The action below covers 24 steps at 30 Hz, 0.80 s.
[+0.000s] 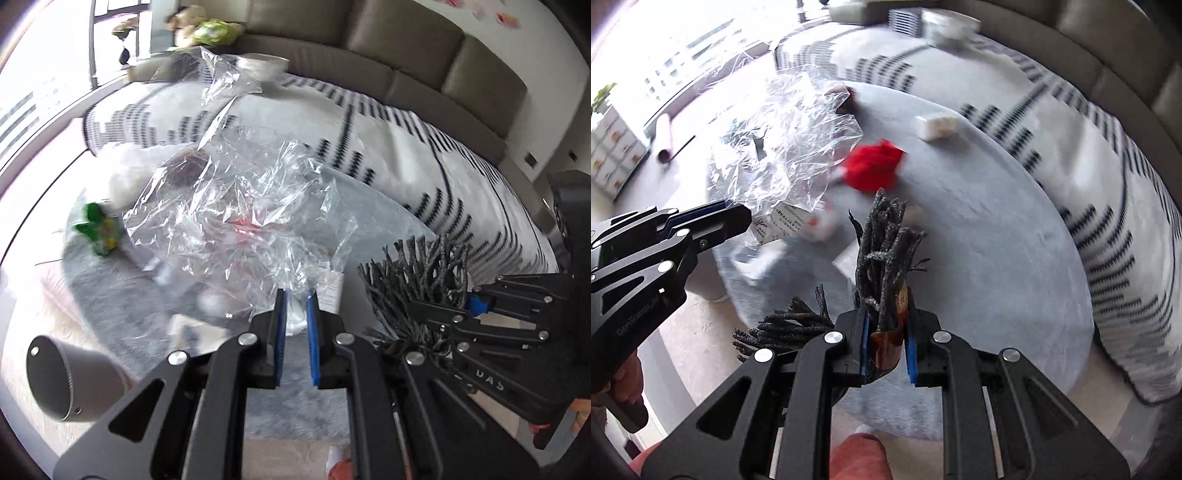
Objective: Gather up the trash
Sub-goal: 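Carry both items to the grey bin and open both tools over it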
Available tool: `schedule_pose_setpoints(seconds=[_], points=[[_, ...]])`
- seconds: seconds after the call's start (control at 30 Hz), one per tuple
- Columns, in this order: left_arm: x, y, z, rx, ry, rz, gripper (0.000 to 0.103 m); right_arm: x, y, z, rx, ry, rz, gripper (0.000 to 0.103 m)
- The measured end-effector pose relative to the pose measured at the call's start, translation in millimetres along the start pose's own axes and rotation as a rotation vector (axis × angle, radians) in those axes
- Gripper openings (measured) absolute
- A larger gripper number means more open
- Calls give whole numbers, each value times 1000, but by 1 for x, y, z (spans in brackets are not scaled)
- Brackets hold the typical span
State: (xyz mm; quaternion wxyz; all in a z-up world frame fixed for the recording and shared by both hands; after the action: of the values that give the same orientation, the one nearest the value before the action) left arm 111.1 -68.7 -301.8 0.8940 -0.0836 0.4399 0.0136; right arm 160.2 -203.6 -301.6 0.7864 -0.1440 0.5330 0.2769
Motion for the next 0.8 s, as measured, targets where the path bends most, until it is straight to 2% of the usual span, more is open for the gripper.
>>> schedule_pose_setpoints(seconds=[0.17,0.37,0.53,0.6,0.8], points=[[-57,91,-20,-147,-27,136,11,-2,105,31,-181,-13,115,14],[-110,217,-86,-316,-2,320,11,21,251,48,-368,-22,246,14],[-121,312,-143,-440,39,406,11,67,384,57,-503,-10,328,14],[-119,347,-164,-482,55,428,11,92,425,57,-542,6,346,14],[-103,440,-236,-613,95,455,11,170,518,44,-619,55,377,14]])
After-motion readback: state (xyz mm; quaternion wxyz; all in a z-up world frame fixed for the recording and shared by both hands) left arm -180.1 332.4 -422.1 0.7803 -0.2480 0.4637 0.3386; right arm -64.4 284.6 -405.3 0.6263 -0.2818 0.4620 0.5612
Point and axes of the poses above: each gripper's, at about its wrist camera, not at the fingertips, and x roughly the way its jaws point, y to its left, z to its top, the point moved 10 cm from there along x, roughly the way its jaws point, and after that the axes turned 5 degrees about x, right-handed, at the moved point
